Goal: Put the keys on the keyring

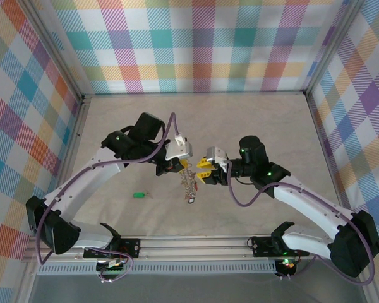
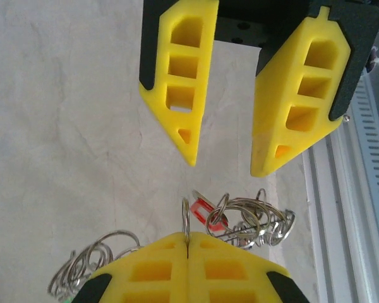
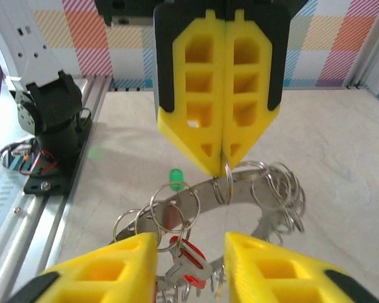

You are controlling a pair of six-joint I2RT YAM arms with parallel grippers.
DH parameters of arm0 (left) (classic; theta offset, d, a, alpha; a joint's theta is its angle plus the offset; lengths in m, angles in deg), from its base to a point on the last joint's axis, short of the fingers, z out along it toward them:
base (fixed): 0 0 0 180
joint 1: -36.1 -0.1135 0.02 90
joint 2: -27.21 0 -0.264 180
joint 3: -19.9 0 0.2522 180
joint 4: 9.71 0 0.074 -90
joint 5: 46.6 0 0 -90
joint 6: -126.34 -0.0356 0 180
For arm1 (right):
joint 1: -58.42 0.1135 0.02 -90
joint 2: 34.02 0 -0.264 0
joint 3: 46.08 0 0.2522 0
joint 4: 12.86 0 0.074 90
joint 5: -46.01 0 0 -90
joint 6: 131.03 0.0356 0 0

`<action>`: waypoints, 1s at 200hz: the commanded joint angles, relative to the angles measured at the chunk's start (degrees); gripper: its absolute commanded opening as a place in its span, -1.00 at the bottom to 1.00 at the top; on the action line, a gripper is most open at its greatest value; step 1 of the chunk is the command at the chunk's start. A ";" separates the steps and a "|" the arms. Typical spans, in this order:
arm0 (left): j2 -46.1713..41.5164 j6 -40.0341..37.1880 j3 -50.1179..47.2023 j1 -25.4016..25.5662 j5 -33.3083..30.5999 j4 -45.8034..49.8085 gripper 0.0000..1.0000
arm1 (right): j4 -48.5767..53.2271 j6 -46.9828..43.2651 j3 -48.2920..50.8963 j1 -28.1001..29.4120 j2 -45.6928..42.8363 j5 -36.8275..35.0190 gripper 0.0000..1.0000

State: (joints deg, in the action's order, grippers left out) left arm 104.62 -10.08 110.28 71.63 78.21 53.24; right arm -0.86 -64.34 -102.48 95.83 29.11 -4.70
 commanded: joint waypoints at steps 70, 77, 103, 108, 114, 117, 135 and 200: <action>5.64 -2.90 8.11 0.95 2.97 10.37 -1.00 | -3.33 3.34 -3.15 1.42 3.94 0.01 -0.29; 5.93 -2.81 8.27 0.94 3.23 10.55 -1.00 | -3.58 3.38 -3.33 1.50 4.23 0.00 -0.30; 6.78 -2.83 9.22 1.03 4.83 11.18 -1.00 | -3.68 2.94 -3.78 1.92 5.14 -0.15 -0.36; 6.92 -2.81 9.31 1.03 5.07 11.26 -1.00 | -3.80 2.90 -3.77 1.95 5.25 -0.14 -0.38; 7.15 -2.80 9.49 1.03 5.30 11.28 -1.00 | -3.95 2.89 -3.77 2.05 5.34 -0.01 -0.39; 7.21 -2.78 9.56 1.01 5.41 11.32 -1.00 | -4.07 2.88 -3.77 2.13 5.44 0.07 -0.41; 7.82 -2.81 10.08 0.99 5.92 11.76 -1.00 | -4.22 2.86 -4.03 2.27 5.76 0.25 -0.59; 8.04 -3.90 11.07 0.62 8.02 12.49 -0.98 | -7.00 5.10 -4.04 2.49 7.14 1.57 -1.00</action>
State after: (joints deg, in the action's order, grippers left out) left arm 113.10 -12.83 119.42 72.05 81.47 64.96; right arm -3.77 -60.69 -105.30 97.89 35.87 -4.77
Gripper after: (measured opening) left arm 0.049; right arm 0.051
